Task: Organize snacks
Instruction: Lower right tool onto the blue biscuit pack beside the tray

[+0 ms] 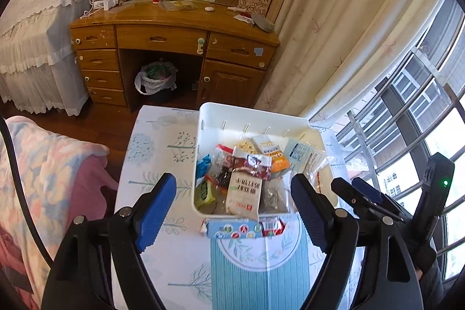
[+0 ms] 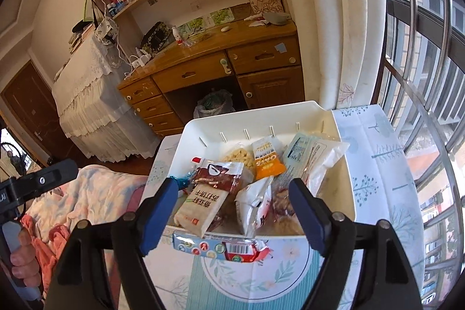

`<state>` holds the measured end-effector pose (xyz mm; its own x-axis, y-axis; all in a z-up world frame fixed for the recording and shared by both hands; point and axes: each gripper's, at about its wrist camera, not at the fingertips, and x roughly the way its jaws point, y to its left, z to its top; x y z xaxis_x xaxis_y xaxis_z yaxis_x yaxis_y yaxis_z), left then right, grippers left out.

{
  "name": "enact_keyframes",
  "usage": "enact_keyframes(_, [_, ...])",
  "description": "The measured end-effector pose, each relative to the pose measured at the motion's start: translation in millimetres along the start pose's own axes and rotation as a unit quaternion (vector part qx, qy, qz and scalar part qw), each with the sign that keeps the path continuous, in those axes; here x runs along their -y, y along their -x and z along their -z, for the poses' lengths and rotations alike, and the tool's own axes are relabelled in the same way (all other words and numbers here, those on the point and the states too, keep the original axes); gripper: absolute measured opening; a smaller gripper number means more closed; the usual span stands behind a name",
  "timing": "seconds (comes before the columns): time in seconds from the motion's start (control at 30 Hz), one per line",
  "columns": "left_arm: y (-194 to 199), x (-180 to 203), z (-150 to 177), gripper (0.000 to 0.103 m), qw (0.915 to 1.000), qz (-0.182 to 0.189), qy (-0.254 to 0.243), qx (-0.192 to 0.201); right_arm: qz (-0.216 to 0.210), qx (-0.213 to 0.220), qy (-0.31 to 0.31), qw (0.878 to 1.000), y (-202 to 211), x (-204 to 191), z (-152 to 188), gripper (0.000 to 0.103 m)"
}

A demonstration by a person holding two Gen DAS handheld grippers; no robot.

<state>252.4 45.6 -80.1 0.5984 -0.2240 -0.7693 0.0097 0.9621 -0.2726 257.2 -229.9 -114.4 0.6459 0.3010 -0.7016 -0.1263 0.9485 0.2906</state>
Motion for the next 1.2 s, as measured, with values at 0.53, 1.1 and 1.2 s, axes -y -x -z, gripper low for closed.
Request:
enact_keyframes(0.53, [34,-49,57,0.084,0.9990,0.010,-0.007,-0.044,-0.015,-0.032,-0.070,0.997,12,-28,57,0.080])
enact_keyframes(1.1, [18,-91,91,0.084,0.9933,-0.003,-0.046,-0.106,-0.012,-0.102,-0.236,0.966,-53,-21,117,0.080])
enact_keyframes(1.2, [15,-100,92,0.084,0.9923,-0.005,-0.050,-0.113,-0.003,-0.111,-0.264,0.958,-72,-18,123,0.080])
